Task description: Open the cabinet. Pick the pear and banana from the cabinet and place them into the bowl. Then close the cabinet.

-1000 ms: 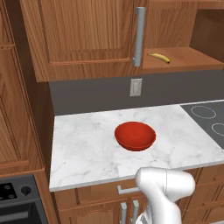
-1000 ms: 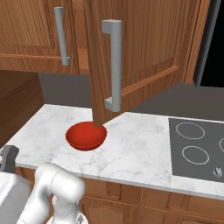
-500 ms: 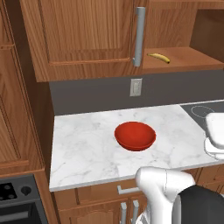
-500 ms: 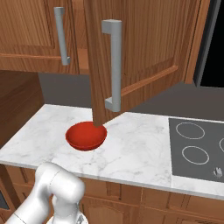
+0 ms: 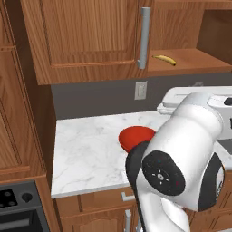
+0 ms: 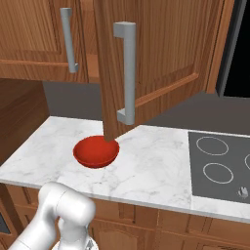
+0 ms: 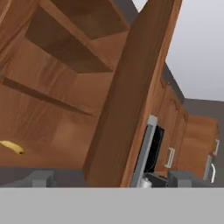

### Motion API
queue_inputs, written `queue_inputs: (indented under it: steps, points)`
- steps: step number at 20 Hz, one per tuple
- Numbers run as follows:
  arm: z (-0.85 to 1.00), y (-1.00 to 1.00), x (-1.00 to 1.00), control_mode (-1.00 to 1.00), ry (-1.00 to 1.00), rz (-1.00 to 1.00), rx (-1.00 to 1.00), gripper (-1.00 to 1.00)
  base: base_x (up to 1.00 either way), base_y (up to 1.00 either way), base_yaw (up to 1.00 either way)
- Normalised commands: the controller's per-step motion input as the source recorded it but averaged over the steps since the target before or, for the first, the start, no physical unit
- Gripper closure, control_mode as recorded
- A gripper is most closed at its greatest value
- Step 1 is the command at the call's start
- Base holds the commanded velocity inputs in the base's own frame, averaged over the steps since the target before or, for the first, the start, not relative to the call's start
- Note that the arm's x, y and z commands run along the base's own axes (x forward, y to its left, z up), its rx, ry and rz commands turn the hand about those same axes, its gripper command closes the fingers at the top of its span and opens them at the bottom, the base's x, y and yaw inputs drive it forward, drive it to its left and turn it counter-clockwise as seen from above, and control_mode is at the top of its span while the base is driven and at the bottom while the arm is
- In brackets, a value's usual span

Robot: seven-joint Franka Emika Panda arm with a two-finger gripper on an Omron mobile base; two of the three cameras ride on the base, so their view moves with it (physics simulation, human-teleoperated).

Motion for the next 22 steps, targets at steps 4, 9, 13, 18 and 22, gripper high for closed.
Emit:
queue_inputs:
  steps: [4,9,13,18,22]
  points:
    - [0.0,-0.65,0.21,-1.0,0.02,-0.26,0.11,-1.0,0.0,0.0,0.0]
    - [-0.01,-0.7,0.17,-1.0,0.0,-0.13,0.1,-1.0,0.0,0.0,0.0]
    - [-0.02,-0.58,0.18,-1.0,0.0,-0.05,0.06,-1.0,0.0,0.0,0.0]
    - [-0.03,-0.14,0.46,-1.0,0.0,0.0,0.0,-1.0,0.0,0.0,0.0]
    - [-0.05,-0.03,0.63,-1.0,0.0,0.0,0.0,-1.0,0.0,0.0,0.0]
